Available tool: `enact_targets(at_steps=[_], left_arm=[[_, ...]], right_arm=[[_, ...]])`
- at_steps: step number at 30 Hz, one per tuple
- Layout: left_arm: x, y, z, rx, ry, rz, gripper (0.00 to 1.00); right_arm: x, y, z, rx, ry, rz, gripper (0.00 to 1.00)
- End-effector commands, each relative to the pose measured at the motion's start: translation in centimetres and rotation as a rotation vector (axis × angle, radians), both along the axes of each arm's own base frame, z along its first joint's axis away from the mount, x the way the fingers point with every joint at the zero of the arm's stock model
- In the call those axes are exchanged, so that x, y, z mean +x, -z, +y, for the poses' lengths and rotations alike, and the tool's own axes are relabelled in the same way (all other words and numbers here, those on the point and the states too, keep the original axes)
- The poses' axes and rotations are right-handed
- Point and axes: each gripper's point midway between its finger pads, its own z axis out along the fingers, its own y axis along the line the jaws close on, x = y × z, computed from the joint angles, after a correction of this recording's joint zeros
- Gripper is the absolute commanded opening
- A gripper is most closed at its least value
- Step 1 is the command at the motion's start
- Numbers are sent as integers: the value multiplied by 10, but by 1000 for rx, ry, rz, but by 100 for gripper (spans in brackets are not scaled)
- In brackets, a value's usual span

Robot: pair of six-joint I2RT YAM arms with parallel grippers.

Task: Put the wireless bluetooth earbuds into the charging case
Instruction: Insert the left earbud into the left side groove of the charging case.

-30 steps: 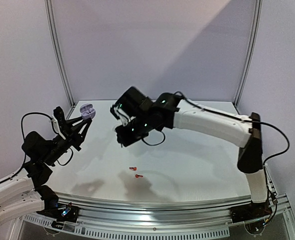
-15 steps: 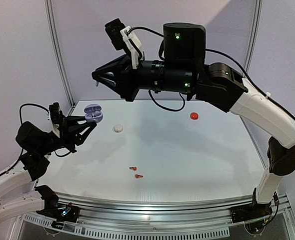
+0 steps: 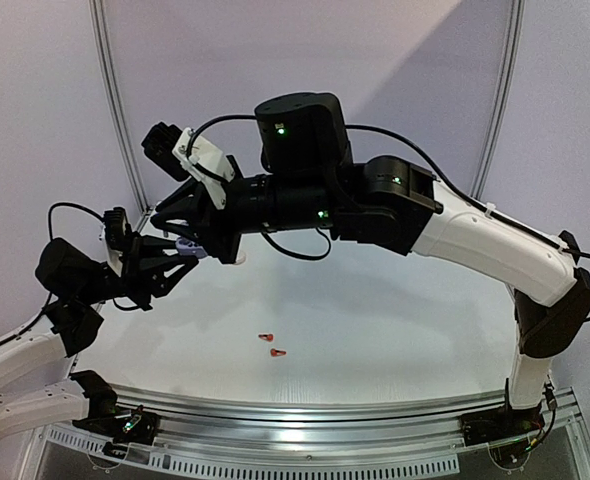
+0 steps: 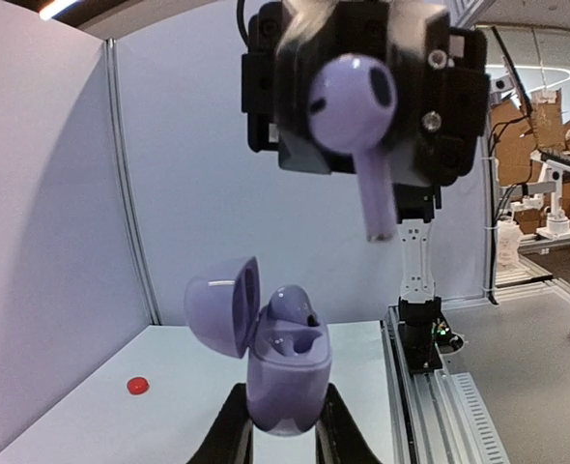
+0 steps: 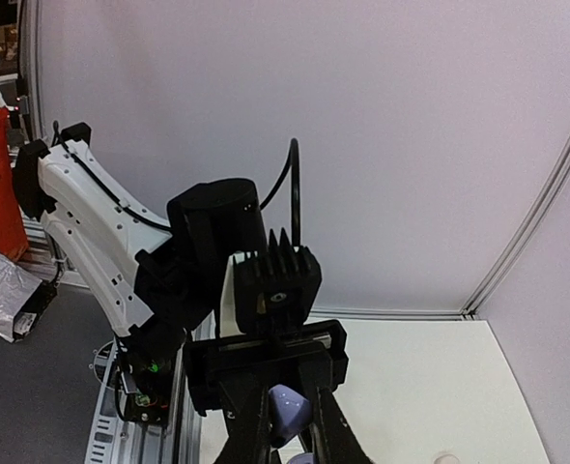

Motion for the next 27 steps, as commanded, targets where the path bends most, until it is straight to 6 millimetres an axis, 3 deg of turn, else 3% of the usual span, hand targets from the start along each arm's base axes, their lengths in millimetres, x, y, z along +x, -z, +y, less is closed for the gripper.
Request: enact_targets(at_steps=[1, 6, 14, 27], left_arm=[[-6, -13, 2, -12, 27, -18, 0], [-7, -14, 1, -9, 39, -27, 0], [-8, -14, 1, -1, 45, -35, 0], [-6, -15, 1, -7, 30, -37, 0]], right_arm=[[-1, 3, -11, -58, 24, -43, 0], [3, 15, -14, -103, 52, -62, 0], [14, 4, -24, -59, 127, -102, 0], [10, 16, -24, -103, 104, -104, 0]])
